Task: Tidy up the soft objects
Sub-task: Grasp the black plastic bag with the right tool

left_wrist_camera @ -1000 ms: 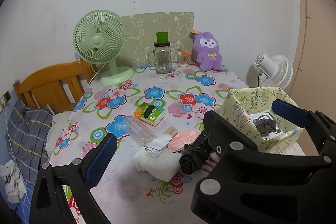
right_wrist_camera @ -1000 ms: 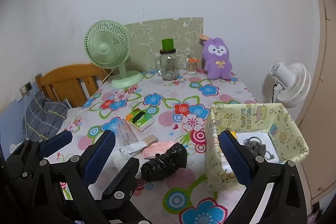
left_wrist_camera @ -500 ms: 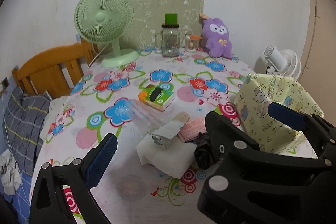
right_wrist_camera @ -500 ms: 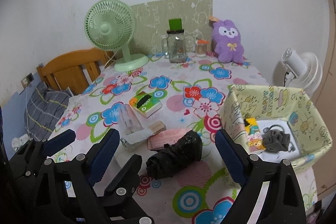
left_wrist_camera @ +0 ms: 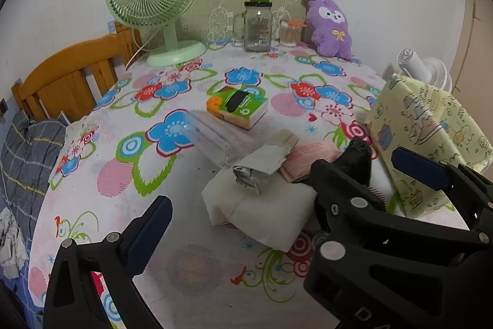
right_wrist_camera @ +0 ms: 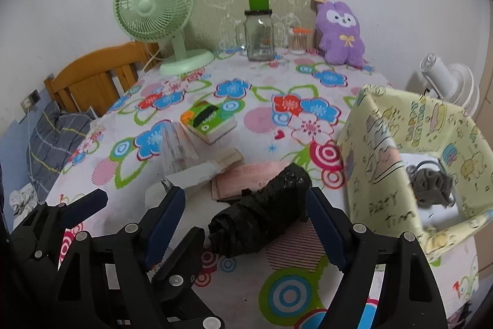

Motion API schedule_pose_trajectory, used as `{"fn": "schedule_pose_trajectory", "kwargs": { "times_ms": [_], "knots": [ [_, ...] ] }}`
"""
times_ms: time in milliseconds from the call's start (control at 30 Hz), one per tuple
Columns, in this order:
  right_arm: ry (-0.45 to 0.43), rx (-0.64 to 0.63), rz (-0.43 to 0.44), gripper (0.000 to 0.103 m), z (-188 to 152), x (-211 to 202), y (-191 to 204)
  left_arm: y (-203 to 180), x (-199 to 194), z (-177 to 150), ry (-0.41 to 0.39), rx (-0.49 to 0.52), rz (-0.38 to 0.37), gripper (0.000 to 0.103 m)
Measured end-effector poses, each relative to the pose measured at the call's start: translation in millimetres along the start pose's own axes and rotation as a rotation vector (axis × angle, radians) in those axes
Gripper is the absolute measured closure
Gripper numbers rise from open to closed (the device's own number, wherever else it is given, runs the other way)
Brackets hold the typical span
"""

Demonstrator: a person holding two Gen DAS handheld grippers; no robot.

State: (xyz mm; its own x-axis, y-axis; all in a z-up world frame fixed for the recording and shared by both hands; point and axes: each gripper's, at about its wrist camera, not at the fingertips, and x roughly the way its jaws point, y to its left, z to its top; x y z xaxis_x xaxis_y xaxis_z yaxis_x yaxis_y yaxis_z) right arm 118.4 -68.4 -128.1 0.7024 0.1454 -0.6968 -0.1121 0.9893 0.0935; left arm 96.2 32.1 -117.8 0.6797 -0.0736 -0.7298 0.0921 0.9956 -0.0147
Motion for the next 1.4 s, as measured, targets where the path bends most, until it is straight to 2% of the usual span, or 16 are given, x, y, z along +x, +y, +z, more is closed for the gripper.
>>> {"fn": "schedule_pose_trajectory", "kwargs": {
  "times_ms": [267,467,567,600,633,733,933,1167,1233,1400],
  "knots": [
    [0.072,0.028,-0.010,0.021,-6,23,-2,3,20,-4,0.038,-0.009,-0.021,0.002],
    [0.117,0.055,-0.013,0.026,-9,36,-6,-1,33,-3,0.060,0.009,-0.031,0.002],
    [0.146,0.077,0.001,0.031,-11,43,-10,-2,40,-4,0.080,0.015,-0.050,0.002],
    [0.154,0.081,0.000,0.036,-11,45,-10,-3,43,-5,0.091,0.020,-0.054,0.002],
    [0.155,0.077,-0.019,0.048,-12,46,-10,-4,44,-5,0.096,0.027,-0.044,0.001],
    [0.149,0.039,-0.036,0.053,-12,48,-9,-6,49,-5,0.101,0.032,-0.049,0.001],
    [0.146,0.049,-0.026,0.059,-11,49,-13,-5,56,-4,0.114,0.026,-0.056,0.000],
    [0.144,0.056,-0.017,0.060,-13,48,-16,-9,59,-5,0.116,0.051,-0.040,0.000],
    [0.143,0.052,-0.016,0.060,-13,48,-15,-9,58,-6,0.112,0.055,-0.043,0.003],
    [0.137,0.045,-0.008,0.061,-15,45,-15,-10,52,-7,0.107,0.065,-0.058,0.015]
  ]
}}
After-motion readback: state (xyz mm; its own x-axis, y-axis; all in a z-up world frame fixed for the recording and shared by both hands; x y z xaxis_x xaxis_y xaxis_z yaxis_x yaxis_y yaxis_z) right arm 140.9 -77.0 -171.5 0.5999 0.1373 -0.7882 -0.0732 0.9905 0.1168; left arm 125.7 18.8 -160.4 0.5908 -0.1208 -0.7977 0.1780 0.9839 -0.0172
